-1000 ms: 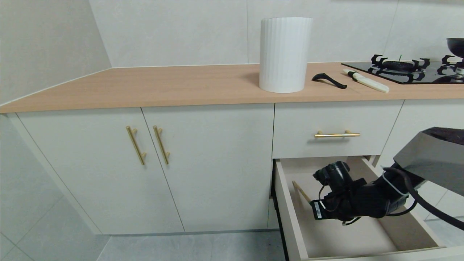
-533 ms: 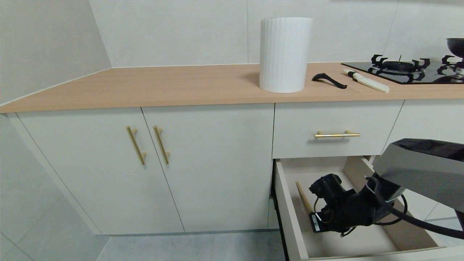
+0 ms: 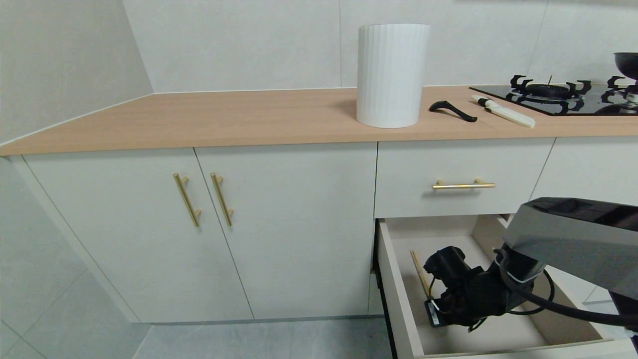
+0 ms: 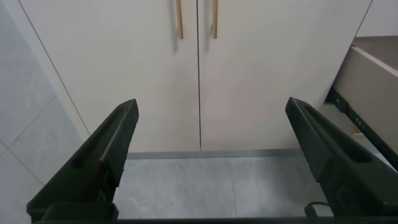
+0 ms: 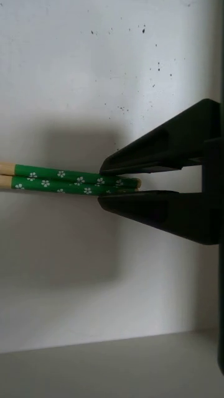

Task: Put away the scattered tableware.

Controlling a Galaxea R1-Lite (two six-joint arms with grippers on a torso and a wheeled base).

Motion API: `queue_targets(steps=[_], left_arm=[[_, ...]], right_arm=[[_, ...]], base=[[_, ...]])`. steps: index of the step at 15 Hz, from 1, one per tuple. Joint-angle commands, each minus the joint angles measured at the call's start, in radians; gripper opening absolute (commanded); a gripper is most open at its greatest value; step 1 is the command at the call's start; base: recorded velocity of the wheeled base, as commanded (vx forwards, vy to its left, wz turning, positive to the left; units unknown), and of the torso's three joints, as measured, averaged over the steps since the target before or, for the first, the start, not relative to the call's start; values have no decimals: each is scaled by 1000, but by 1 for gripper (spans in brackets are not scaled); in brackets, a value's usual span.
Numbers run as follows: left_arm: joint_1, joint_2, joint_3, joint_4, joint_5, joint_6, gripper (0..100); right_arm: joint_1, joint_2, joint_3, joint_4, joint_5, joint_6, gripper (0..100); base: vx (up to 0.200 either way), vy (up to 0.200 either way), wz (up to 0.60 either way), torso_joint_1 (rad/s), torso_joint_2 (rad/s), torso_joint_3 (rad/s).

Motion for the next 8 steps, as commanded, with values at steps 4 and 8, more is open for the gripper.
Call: queue_targets(steps=[4, 8], left_arm=[[0, 2, 0, 0, 1, 0, 100], [0, 2, 0, 0, 1, 0, 100]], right_arm=[[1, 4, -1, 0, 0, -2, 0], [1, 2, -1, 0, 0, -2, 100]], base=[[0, 0, 0, 0, 0, 0], [0, 0, 0, 0, 0, 0]])
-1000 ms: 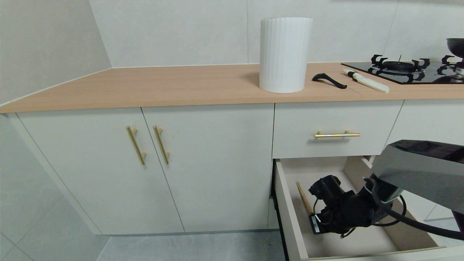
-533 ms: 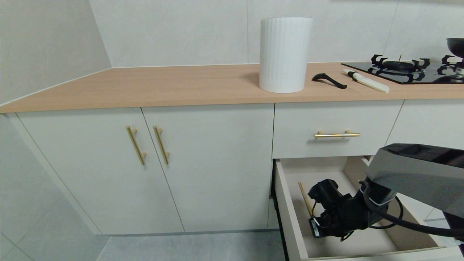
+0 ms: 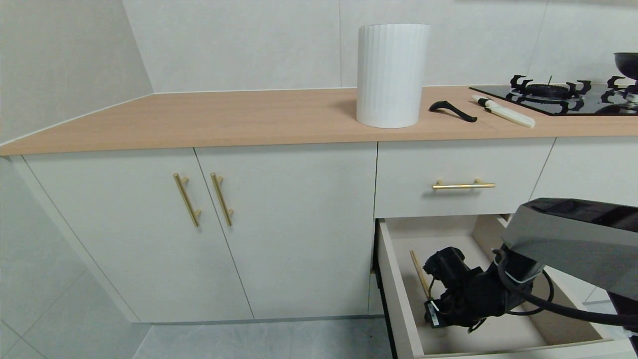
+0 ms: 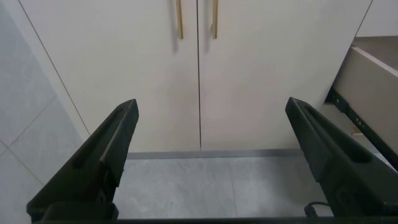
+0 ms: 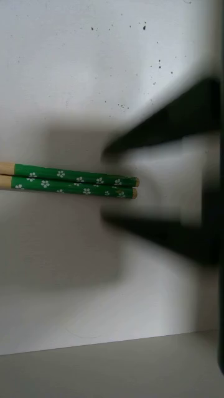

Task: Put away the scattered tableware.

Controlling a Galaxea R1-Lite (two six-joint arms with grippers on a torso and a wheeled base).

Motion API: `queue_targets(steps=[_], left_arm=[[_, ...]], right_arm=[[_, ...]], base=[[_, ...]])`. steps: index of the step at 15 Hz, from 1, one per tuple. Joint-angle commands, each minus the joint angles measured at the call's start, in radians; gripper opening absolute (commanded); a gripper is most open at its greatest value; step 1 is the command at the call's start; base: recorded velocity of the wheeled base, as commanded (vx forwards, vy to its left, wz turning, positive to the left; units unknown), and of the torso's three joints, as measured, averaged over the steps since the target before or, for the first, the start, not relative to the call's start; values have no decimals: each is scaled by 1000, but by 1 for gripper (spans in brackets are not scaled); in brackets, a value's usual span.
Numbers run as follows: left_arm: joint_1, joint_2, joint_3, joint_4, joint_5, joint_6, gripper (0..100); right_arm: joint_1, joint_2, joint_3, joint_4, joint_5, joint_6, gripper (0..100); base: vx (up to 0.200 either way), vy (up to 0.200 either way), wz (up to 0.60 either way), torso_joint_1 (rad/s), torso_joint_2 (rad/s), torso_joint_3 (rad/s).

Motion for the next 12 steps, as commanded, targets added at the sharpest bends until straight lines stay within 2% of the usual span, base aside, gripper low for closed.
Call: queue_targets(steps=[1, 5, 12], left_arm=[[0, 2, 0, 0, 0, 0, 100], [0, 2, 0, 0, 0, 0, 100], [0, 2, 0, 0, 0, 0, 100]], right_arm=[[0, -3, 0, -1, 0, 0, 100], [0, -16, 2, -1, 0, 0, 100], [-3, -391, 101, 2, 0, -8, 100]], base=[[0, 0, 0, 0, 0, 0], [0, 0, 0, 0, 0, 0], [0, 0, 0, 0, 0, 0]])
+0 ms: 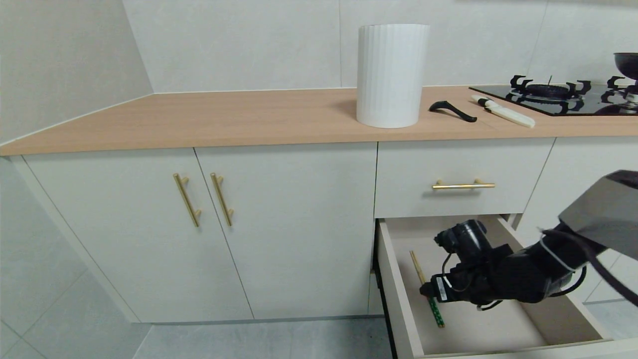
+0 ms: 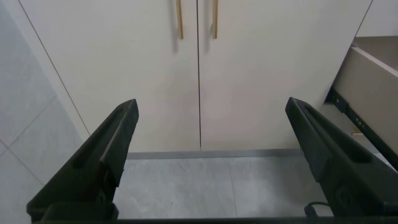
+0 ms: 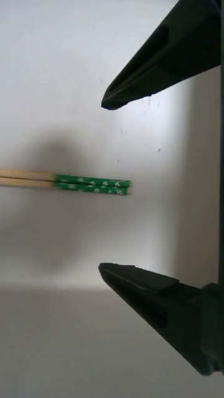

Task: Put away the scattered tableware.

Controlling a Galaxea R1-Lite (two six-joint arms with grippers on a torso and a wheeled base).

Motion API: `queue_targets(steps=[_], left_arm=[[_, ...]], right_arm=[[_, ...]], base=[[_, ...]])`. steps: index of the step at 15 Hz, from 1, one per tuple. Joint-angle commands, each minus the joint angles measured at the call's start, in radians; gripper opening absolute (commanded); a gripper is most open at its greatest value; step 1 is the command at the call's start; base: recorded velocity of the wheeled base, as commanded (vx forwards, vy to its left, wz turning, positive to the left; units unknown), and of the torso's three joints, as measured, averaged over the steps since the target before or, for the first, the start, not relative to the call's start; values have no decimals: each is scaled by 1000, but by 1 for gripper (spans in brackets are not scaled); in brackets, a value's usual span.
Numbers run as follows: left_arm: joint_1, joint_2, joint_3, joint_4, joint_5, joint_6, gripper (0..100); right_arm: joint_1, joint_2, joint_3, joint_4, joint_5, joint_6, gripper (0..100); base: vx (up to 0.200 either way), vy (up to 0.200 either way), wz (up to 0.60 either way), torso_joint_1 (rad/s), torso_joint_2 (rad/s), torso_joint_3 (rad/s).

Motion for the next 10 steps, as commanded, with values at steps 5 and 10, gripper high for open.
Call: queue_targets(steps=[5, 10], left_arm=[[0, 2, 0, 0, 0, 0, 100], [0, 2, 0, 0, 0, 0, 100]], right_arm=[[-6, -332, 50, -4, -27, -50, 100], [-40, -433, 54, -4, -27, -92, 100]], base=[[0, 0, 0, 0, 0, 0], [0, 0, 0, 0, 0, 0]])
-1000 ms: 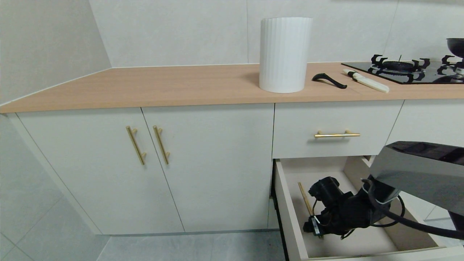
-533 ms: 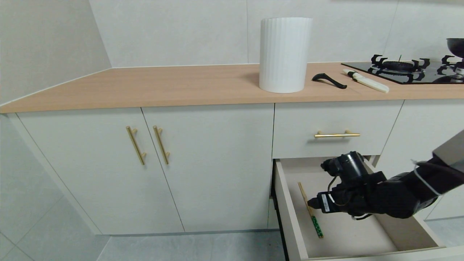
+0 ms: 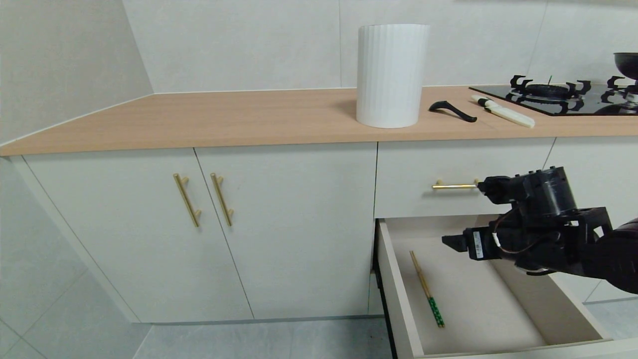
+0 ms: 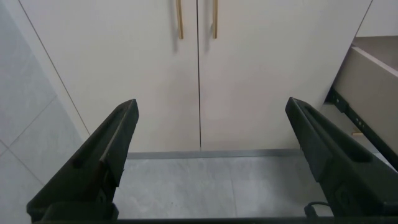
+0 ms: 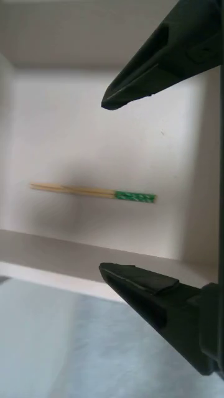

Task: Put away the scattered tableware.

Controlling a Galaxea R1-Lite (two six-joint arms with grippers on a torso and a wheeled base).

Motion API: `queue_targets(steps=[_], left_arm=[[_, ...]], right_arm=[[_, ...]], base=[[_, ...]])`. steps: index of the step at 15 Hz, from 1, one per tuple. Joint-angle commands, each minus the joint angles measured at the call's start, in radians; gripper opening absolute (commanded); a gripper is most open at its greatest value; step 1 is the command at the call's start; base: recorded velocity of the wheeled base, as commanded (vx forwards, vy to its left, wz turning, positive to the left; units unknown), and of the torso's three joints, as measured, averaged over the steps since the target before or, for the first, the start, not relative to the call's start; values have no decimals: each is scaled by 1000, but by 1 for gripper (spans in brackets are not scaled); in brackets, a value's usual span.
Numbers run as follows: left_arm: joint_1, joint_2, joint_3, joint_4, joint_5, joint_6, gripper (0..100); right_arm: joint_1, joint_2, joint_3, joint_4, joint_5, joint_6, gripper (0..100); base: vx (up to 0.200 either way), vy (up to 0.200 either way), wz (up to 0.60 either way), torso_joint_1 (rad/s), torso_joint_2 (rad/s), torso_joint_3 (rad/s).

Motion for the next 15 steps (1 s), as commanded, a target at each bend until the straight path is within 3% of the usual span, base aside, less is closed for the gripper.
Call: queue_targets(steps=[1, 6, 15], left_arm=[[0, 2, 0, 0, 1, 0, 100], [0, 2, 0, 0, 1, 0, 100], [0, 2, 0, 0, 1, 0, 100]], right_arm=[[-7, -51, 1, -1, 1, -1, 100], [-7, -66, 1, -1, 1, -3, 100], [-32, -81, 1, -2, -7, -32, 100]], base=[[0, 0, 0, 0, 0, 0], [0, 0, 0, 55, -202, -199], [0, 0, 0, 179, -499, -289]])
